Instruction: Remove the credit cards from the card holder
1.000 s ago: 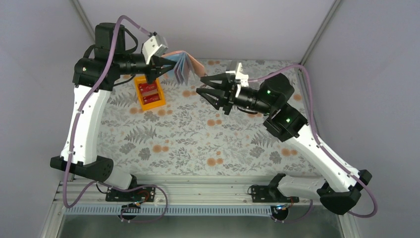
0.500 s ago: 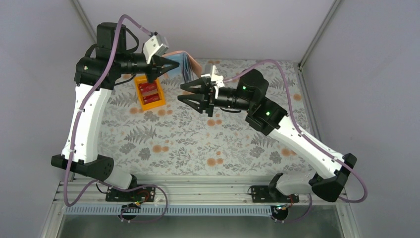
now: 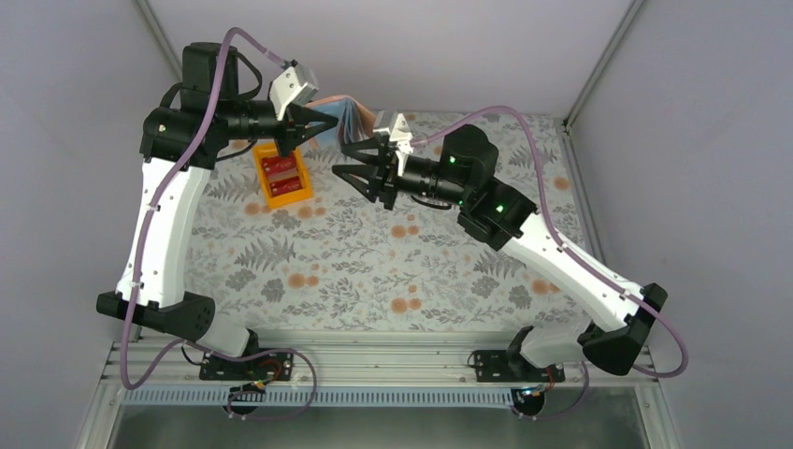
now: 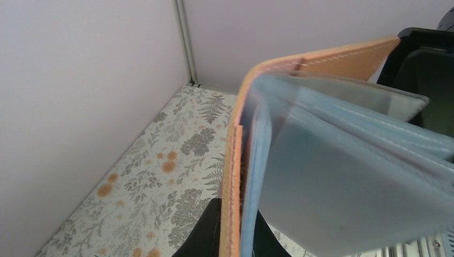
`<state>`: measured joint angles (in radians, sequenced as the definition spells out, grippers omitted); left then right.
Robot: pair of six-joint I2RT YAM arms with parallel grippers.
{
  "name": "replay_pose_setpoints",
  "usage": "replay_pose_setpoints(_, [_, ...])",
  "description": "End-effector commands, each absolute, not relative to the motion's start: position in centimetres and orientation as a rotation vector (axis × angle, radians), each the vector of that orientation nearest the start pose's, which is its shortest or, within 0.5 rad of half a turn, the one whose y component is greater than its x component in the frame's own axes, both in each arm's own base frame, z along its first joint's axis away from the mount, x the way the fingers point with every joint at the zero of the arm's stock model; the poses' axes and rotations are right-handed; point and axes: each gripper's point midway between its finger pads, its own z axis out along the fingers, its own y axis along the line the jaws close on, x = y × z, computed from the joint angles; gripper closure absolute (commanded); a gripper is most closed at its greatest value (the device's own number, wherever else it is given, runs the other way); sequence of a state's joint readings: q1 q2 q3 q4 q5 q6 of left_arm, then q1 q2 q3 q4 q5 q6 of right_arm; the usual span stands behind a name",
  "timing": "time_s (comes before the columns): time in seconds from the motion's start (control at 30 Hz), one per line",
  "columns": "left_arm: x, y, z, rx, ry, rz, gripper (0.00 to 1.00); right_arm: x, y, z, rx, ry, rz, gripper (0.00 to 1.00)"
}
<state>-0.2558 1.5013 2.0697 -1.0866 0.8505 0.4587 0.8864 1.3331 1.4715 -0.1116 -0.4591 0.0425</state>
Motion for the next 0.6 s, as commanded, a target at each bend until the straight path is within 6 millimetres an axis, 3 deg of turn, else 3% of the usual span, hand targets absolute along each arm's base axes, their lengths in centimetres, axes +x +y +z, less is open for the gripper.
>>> replay_pose_setpoints(0.0, [29.1,-21.5,47.1,1.150,1.588,-0.791,0.98,22.0,37.2,48.1,-0.931,1.329,1.010,0.58])
replay_pose_setpoints(0.23, [29.0,-21.4,47.1,1.152,1.588,-0.789,0.98,23.6,36.5,48.3,-0.838,1.368,0.948,0.62])
replay_pose_setpoints(0.57, [28.6,-21.5,46.6,1.167,1.590,-0.810,0.98,25.8,35.8,48.4,-0.753,1.417,0.862,0.52])
